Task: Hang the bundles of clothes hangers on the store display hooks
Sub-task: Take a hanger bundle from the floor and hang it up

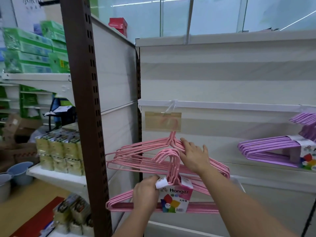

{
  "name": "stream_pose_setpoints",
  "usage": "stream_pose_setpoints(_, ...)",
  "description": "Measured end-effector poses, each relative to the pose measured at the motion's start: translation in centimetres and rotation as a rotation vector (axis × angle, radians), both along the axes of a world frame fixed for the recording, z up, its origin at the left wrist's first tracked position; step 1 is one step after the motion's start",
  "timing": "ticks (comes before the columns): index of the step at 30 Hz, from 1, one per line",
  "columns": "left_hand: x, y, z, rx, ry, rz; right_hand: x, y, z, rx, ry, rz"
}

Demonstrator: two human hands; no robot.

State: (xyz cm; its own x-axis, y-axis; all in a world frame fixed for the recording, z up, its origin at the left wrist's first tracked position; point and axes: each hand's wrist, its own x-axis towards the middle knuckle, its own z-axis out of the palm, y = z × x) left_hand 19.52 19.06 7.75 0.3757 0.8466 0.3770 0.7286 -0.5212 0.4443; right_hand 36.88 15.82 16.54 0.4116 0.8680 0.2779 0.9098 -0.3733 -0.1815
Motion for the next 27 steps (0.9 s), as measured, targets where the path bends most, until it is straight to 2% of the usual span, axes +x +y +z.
stream_pose_setpoints(4, 0.7, -0.2, 0.2, 0.009, 0.016, -0.032, 0.7, 0.8, 0.0, -0.006, 0.041, 0.033)
stream_pose_setpoints(9, 1.6, 0.6, 1.0, -0.015, -0.011, -0.007, 1.6, 1.9, 0.8, 0.034, 0.155, -0.040)
stream_pose_setpoints(15, 2.7, 2.0, 1.9, -0.028, 0.012, -0.006, 2.6, 3.6, 1.6, 0.055, 0.131, -0.159)
stream_pose_setpoints(24, 3.5, 3.1, 1.4, -0.016, 0.002, -0.044, 3.3, 6.0, 1.5, -0.007, 0.214, -0.179)
stream_pose_setpoints(27, 3.9, 3.2, 1.7, -0.028, -0.006, -0.063, 2.9, 5.2, 0.3, 0.114, 0.230, -0.171)
